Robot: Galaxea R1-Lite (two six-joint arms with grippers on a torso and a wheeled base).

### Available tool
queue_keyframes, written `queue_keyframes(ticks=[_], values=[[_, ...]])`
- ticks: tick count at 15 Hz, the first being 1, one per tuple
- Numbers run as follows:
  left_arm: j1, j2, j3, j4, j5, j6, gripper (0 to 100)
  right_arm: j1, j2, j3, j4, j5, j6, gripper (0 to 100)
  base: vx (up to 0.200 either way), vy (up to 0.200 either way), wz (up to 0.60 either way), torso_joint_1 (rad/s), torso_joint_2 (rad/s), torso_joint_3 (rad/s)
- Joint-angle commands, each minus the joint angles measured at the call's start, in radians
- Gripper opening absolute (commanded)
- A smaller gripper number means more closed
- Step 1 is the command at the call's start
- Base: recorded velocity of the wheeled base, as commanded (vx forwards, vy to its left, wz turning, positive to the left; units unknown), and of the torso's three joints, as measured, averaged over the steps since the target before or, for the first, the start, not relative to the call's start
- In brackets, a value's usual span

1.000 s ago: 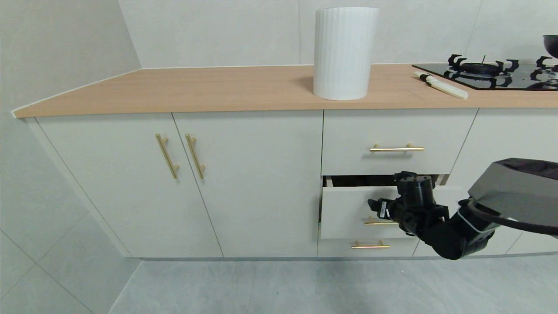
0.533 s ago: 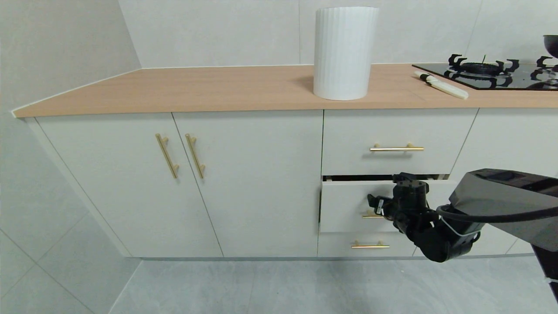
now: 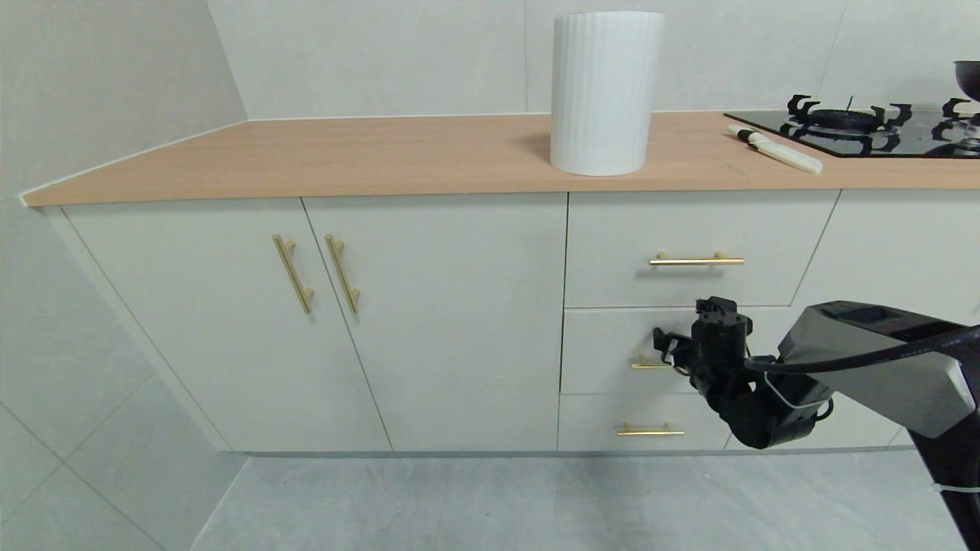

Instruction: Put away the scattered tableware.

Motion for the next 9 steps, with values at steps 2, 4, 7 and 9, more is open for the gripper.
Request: queue_keyframes(ticks=[2,4,7,9], values=[[0.001,0.000,0.000,-0.001,0.000,0.000,100,-0.002,0.012,-0.014,0.001,0.000,0.001,100,0.000,0.000,0.00,0.000,0.00,0.000],[0.000,0.000,0.000,-0.001,0.000,0.000,100,-0.010,0.020,-0.038,0.001,-0.002,0.001,100,0.000,0.000,0.00,0.000,0.00,0.000],[0.000,0.000,0.000,-0.001,0.000,0.000,100,-0.022,0.027,-0.054,-0.001,-0.002,0.001,100,0.000,0.000,0.00,0.000,0.00,0.000],[0.001,0.000,0.000,0.001,0.000,0.000,100,-0.024,0.024,-0.061,0.001,-0.002,0.001,100,0.000,0.000,0.00,0.000,0.00,0.000]])
